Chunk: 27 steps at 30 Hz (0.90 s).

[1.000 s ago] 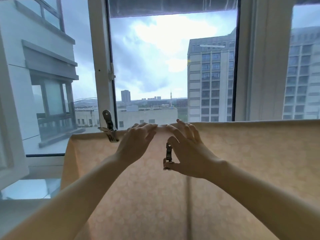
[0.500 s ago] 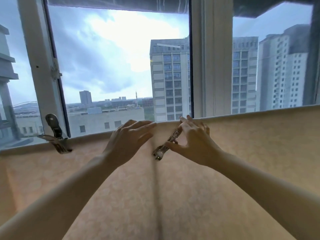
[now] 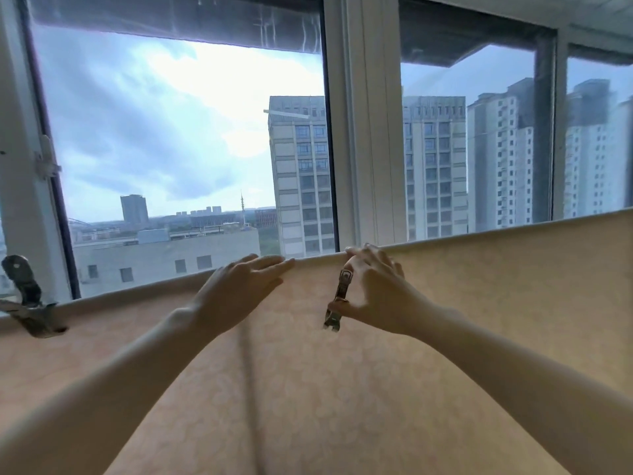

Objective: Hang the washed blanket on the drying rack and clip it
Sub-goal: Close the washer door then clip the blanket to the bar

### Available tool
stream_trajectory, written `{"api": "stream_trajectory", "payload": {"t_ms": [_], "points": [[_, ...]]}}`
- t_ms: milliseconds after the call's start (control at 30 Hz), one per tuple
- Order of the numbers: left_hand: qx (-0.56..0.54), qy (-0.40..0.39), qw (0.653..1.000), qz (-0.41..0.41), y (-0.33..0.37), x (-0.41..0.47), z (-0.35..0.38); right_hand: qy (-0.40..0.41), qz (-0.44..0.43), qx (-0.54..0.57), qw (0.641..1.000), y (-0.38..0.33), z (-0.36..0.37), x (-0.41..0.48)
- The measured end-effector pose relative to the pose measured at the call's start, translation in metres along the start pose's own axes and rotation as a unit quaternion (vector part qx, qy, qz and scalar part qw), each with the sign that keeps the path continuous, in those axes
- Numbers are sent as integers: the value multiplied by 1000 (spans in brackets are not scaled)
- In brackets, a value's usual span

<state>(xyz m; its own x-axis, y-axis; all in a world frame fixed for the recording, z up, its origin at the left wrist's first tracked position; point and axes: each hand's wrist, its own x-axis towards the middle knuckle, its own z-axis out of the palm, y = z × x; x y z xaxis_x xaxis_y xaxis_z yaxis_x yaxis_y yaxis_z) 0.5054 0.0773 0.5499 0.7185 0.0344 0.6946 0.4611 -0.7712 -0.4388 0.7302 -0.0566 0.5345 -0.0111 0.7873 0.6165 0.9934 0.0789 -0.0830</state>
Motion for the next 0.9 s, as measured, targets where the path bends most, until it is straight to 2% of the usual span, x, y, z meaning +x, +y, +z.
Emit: {"api": "stream_trajectory", "payload": {"t_ms": [67,233,467,667,900], "points": [[36,-10,999,18,3,5,9,-4,-2,-25,1000,8,-6,-7],[44,-22,998,32,16,26,22,-2,11,-58,998,28,-20,-22],[73,-37,996,40,42,59,41,10,13,-17,1000,63,-37,-40],[76,-36,995,58,69,89,52,23,-11,-52,998,96,-52,-56],[53,-27,997,40,94,113,60,-64,-19,-80,995,124,-53,-59]]}}
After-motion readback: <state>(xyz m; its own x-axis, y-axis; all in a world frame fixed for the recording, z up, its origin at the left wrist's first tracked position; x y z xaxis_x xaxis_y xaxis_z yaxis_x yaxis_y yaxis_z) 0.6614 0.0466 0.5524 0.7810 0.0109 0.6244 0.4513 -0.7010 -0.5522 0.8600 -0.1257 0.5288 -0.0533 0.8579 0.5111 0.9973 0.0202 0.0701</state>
